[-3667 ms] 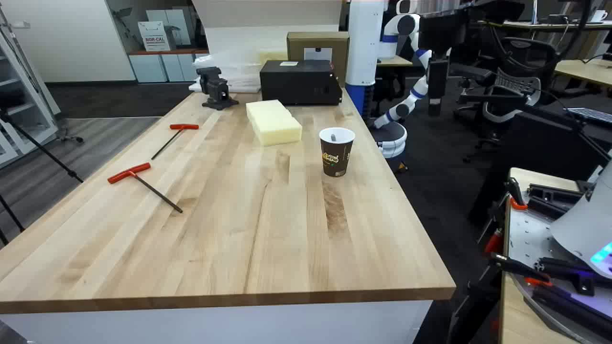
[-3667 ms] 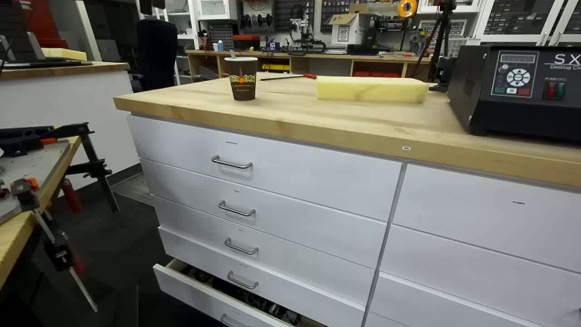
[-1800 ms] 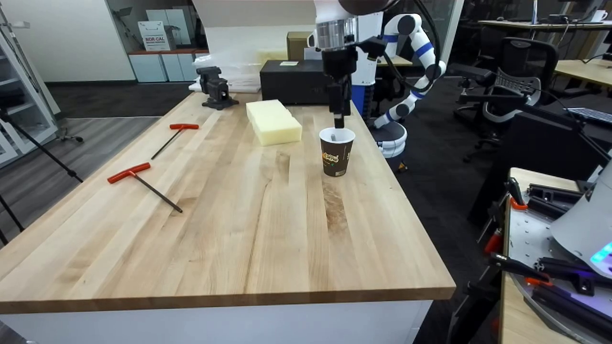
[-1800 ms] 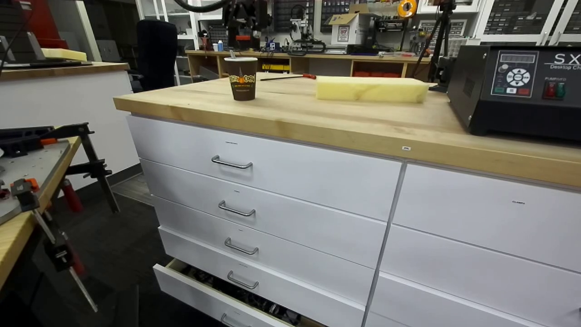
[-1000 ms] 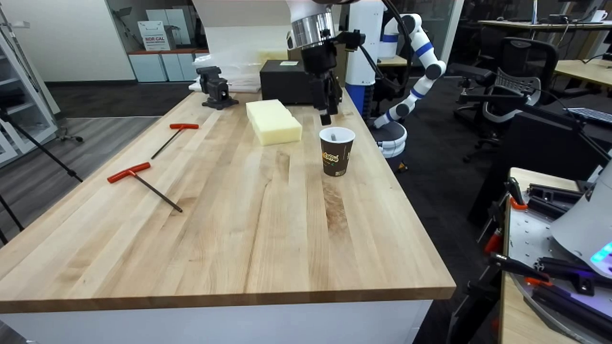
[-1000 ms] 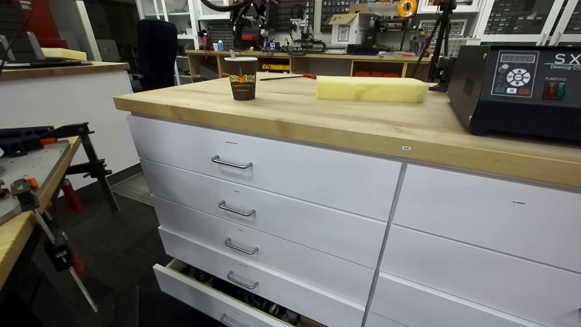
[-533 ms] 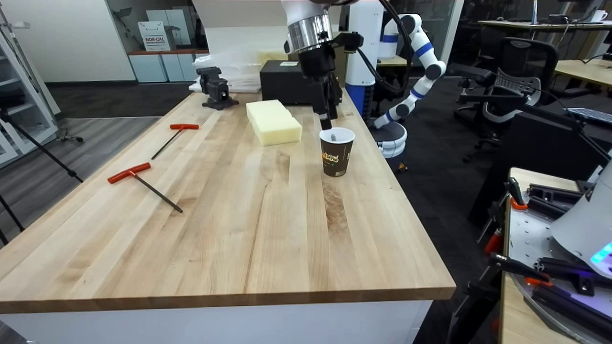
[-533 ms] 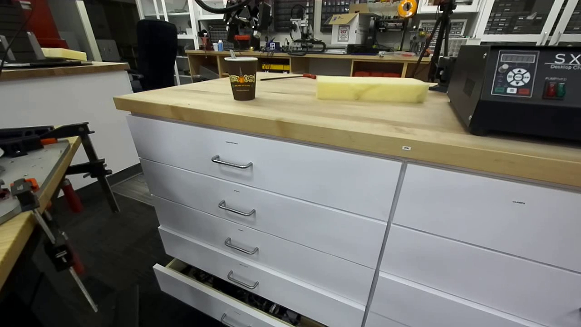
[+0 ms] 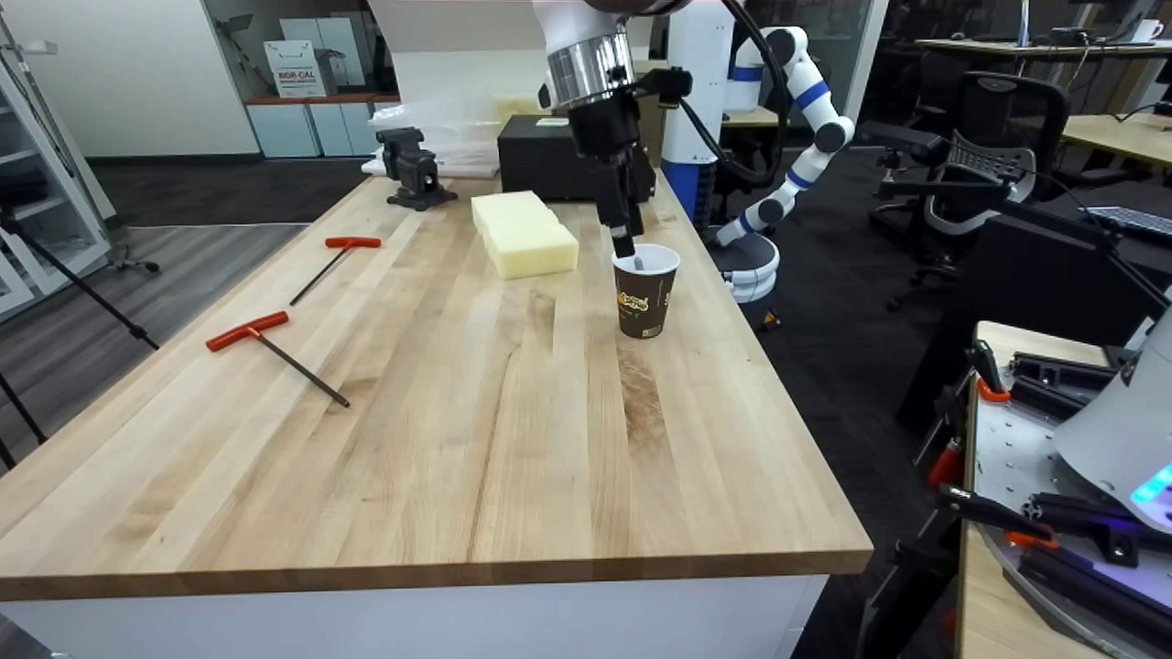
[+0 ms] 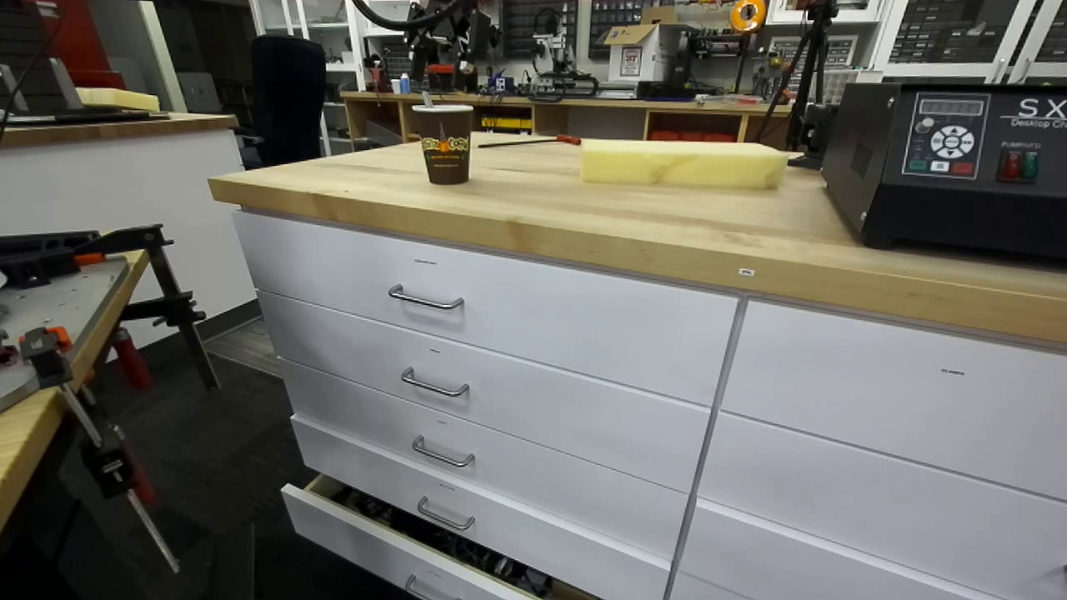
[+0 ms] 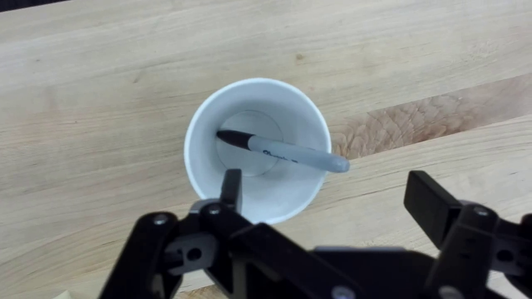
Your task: Remove the marker from the cup and place it on the table
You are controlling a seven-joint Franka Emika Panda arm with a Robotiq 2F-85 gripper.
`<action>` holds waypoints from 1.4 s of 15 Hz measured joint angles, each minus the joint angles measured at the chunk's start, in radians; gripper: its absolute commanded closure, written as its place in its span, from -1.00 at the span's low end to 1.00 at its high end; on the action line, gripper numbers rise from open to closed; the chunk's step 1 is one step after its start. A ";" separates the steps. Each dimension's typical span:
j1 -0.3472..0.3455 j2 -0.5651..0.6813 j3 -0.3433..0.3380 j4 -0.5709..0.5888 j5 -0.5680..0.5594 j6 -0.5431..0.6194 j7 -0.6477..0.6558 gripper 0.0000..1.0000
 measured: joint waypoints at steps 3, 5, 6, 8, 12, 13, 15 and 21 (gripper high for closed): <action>0.007 -0.003 0.001 -0.012 -0.002 0.009 -0.002 -1.00; 0.011 -0.004 0.001 -0.023 -0.005 0.018 -0.002 -0.85; 0.012 -0.005 0.001 -0.028 -0.006 0.022 -0.002 -0.47; 0.013 -0.009 0.001 -0.041 -0.006 0.032 -0.002 -0.21; 0.013 -0.023 0.001 -0.067 -0.006 0.046 -0.002 0.34; 0.013 -0.028 0.001 -0.074 -0.006 0.048 -0.002 0.45; 0.013 -0.033 0.001 -0.081 -0.006 0.050 -0.003 0.72; 0.013 -0.057 0.000 -0.091 -0.008 0.054 -0.004 0.92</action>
